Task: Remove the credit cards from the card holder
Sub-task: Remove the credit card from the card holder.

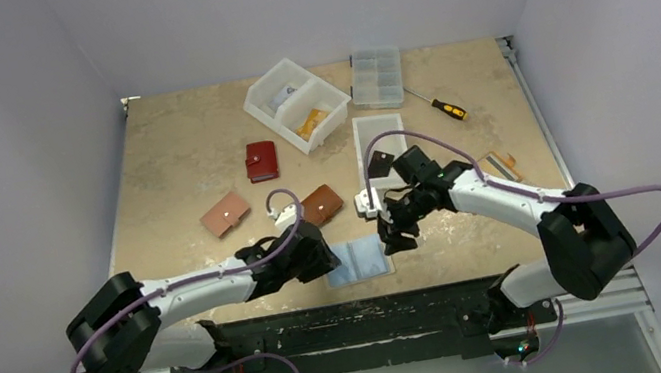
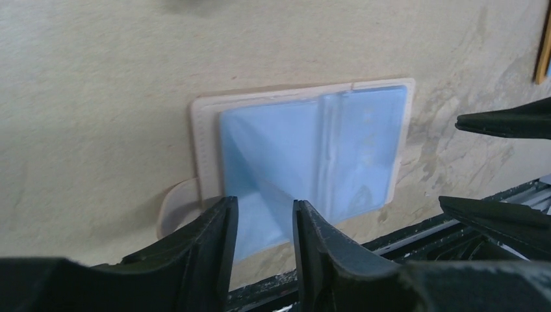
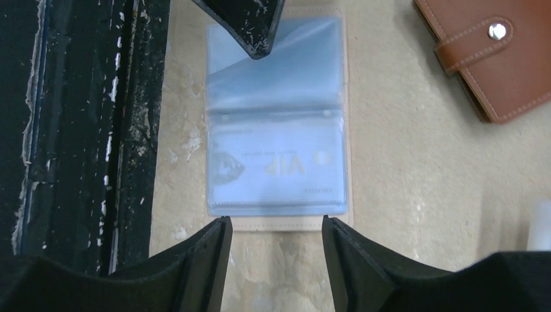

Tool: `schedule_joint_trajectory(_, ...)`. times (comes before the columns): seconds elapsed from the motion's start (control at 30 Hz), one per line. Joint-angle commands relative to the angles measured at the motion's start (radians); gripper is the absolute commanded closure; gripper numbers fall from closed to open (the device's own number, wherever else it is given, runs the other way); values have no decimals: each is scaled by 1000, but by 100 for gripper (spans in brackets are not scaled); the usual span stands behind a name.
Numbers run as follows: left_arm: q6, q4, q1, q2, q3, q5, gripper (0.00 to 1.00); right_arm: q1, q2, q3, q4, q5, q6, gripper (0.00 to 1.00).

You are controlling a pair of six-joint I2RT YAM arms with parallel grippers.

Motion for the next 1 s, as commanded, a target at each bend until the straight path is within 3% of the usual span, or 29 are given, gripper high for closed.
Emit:
schedule_joint_trajectory(0.0, -96, -78, 17, -89, -45, -43, 58, 66, 17, 7, 65, 106, -27, 40)
schedule_joint_trajectory(0.23, -38, -176, 18, -247, -44, -127, 53, 171, 66, 9, 101, 213, -18, 45)
schedule_joint_trajectory(0.4, 47, -108, 18, -430, -71, -144, 49, 212, 97, 9, 131, 274, 0, 50)
schedule_joint_trajectory(0.57, 11, -25, 18, -559, -168, -149, 48, 261, 129, 10, 157, 338, 17, 61)
schedule_joint_trajectory(0.8, -39, 153, 18, -534, -264, -91, 49, 292, 157, 42, 167, 353, 62, 81)
schedule_joint_trajectory(0.97, -37, 287, 18, -426, -281, -30, 50, 294, 183, 132, 98, 195, 112, 85)
